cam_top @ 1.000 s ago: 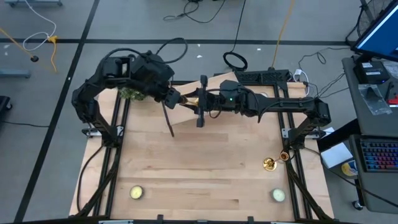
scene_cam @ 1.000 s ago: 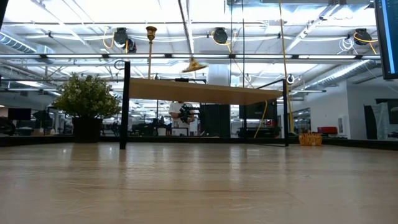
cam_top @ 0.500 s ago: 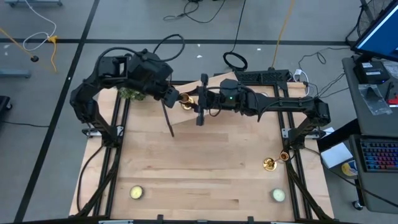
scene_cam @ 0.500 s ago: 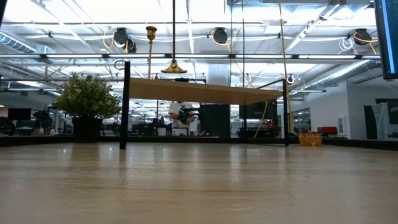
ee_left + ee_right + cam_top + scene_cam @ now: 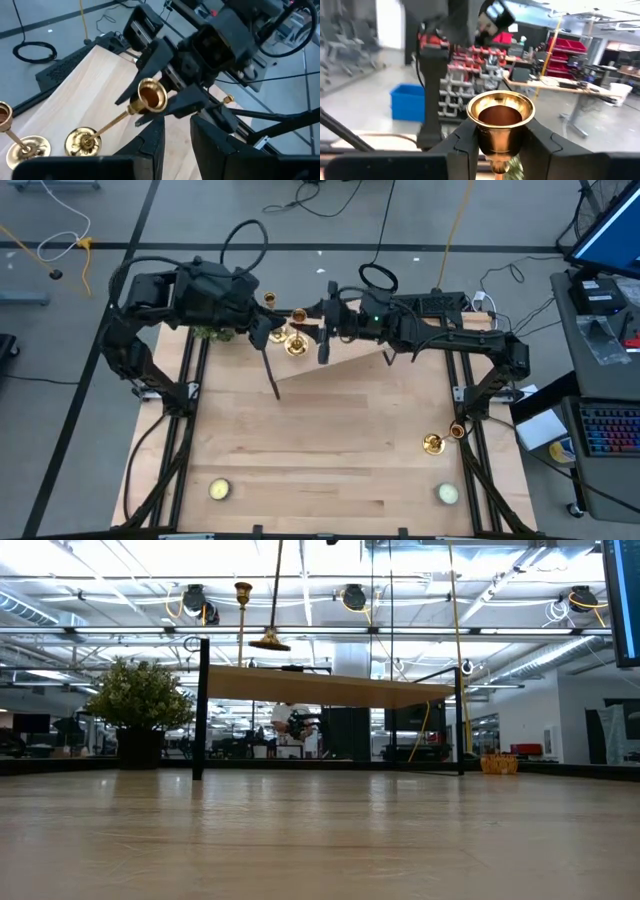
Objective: Pick & Place candle stick holders
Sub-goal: Put the left gold candle holder on the shelf aligned with gold candle holder
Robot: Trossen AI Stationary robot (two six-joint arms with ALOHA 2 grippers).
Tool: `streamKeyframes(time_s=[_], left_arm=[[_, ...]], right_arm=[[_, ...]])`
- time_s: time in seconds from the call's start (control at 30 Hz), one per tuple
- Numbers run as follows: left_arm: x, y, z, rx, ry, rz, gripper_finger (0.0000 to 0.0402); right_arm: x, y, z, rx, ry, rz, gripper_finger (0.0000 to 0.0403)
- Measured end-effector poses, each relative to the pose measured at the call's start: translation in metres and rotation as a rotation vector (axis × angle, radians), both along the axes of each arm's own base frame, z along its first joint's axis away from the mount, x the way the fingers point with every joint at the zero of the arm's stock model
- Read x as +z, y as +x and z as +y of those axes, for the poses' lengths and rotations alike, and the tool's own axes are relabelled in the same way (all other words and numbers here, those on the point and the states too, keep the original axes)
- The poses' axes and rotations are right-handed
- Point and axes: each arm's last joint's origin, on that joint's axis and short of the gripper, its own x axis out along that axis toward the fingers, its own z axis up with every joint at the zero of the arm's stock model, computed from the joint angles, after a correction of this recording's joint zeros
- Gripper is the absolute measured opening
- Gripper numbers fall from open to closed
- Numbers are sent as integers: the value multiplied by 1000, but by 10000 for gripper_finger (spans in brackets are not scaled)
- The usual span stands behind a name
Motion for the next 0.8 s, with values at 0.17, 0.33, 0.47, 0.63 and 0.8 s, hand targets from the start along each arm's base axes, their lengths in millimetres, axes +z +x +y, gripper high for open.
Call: streamKeyframes(time_s=[0.17, 0.33, 0.47, 0.63, 0.8], left_arm=[[1, -1, -1, 6, 12, -2, 92], [2, 0, -1, -2, 29, -13, 93], [2, 0, -1, -2, 29, -10, 93], [1, 0, -1, -5, 35, -7, 93], [1, 0, -1, -9, 40, -5, 93]], right_arm=[[2, 1, -13, 36, 90, -71, 94], [-14, 12, -25, 66, 180, -48, 94], [-28, 23, -29, 81, 227, -39, 94], [-30, 29, -30, 103, 233, -91, 94], [-31, 30, -30, 103, 224, -99, 94]])
